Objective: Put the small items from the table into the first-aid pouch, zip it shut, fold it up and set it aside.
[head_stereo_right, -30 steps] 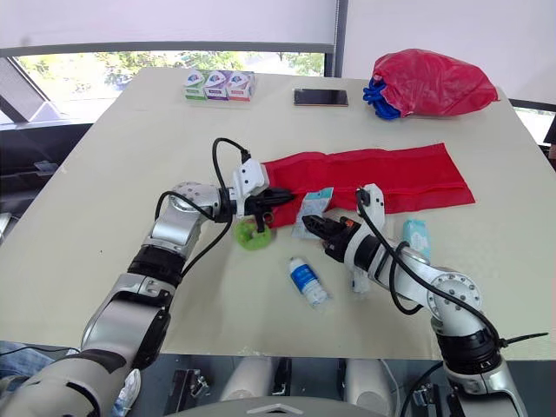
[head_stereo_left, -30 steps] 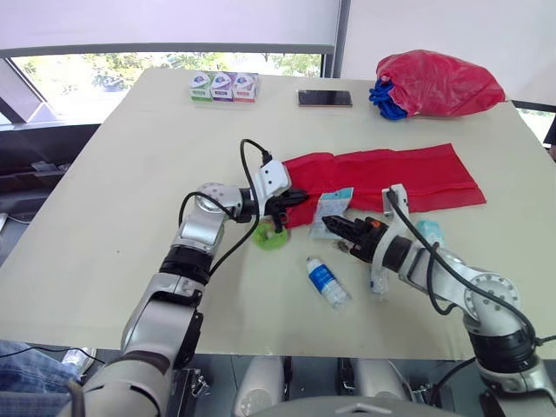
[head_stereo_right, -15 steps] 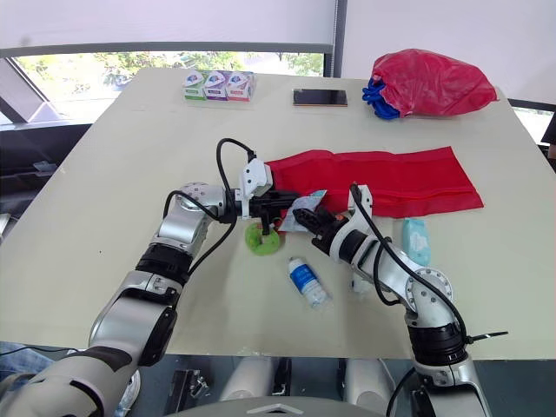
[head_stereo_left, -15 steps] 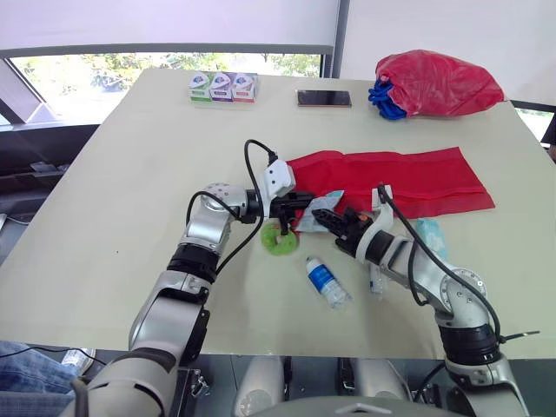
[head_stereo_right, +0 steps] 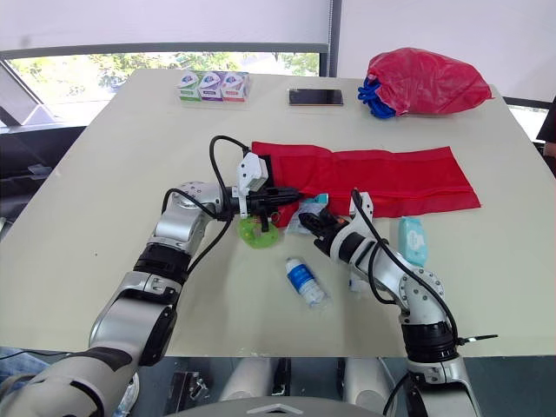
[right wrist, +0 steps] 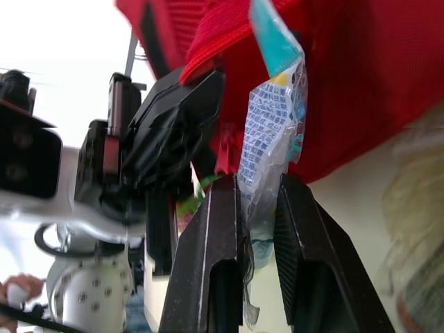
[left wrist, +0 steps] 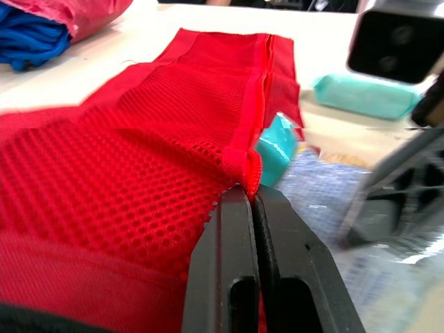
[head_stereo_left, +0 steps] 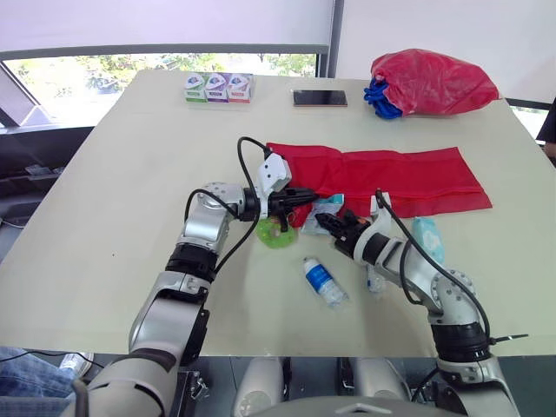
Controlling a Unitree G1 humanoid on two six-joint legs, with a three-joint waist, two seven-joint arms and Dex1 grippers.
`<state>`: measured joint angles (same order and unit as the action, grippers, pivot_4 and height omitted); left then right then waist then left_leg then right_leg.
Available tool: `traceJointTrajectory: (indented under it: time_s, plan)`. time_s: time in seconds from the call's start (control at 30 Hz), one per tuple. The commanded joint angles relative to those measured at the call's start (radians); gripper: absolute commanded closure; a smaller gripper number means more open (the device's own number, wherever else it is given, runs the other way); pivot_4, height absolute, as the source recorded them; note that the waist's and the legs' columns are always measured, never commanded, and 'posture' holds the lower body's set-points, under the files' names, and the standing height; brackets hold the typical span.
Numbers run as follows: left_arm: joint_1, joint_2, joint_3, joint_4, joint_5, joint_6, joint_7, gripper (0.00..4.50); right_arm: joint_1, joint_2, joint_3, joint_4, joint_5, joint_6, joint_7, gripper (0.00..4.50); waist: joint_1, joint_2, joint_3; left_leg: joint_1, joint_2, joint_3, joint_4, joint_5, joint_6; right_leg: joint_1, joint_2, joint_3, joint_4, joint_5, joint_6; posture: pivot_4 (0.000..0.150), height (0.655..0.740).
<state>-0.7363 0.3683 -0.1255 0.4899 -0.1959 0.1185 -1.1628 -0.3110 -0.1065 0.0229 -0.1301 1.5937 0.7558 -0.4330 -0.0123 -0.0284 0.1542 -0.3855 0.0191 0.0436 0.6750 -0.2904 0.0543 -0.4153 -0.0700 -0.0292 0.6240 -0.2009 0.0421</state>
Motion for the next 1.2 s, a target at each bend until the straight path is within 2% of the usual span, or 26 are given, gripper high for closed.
traceJointTrajectory:
  time_s: [0.03,0.4,0.53,1.0,1.2]
  plan:
    - [0.024,0.012,0.002,-0.098,-0.035,0.029,-0.032,4.44,-0.046,0.045,-0.059,0.009,-0.016,-0.046,0.052,4.4,-0.001,0.0,0.0,0.0,0.0,0.0,0.0,0.0,0.0,0.0,0.0,0.0,0.0,0.0,0.0,0.15,0.74]
    - [0.066,0.013,-0.01,-0.201,-0.07,0.149,-0.039,4.44,-0.107,0.141,-0.105,0.041,-0.088,-0.062,0.17,4.4,-0.002,0.001,0.0,0.0,0.0,0.0,0.0,0.0,0.0,0.0,0.0,0.0,0.001,0.0,0.0,0.15,0.74]
    - [0.073,0.002,0.005,-0.238,-0.111,0.21,-0.038,4.44,-0.092,0.136,-0.083,0.082,-0.171,-0.034,0.187,4.4,-0.003,0.001,0.0,0.0,0.0,0.0,0.0,0.0,0.0,0.0,0.0,0.001,0.001,0.0,0.0,0.15,0.74]
    - [0.067,-0.044,0.044,-0.27,-0.162,0.303,-0.012,4.44,-0.108,0.141,-0.052,0.115,-0.333,0.087,0.17,4.4,-0.003,0.001,0.0,0.001,0.0,0.0,0.0,0.0,0.0,0.0,0.001,0.0,0.001,0.0,0.0,0.15,0.74]
    - [0.061,-0.057,0.061,-0.264,-0.162,0.291,0.004,4.44,-0.098,0.149,-0.057,0.116,-0.328,0.169,0.14,4.4,-0.001,0.001,0.0,0.001,0.0,0.0,0.0,0.0,0.0,0.0,0.0,0.0,0.001,0.0,0.0,0.15,0.74]
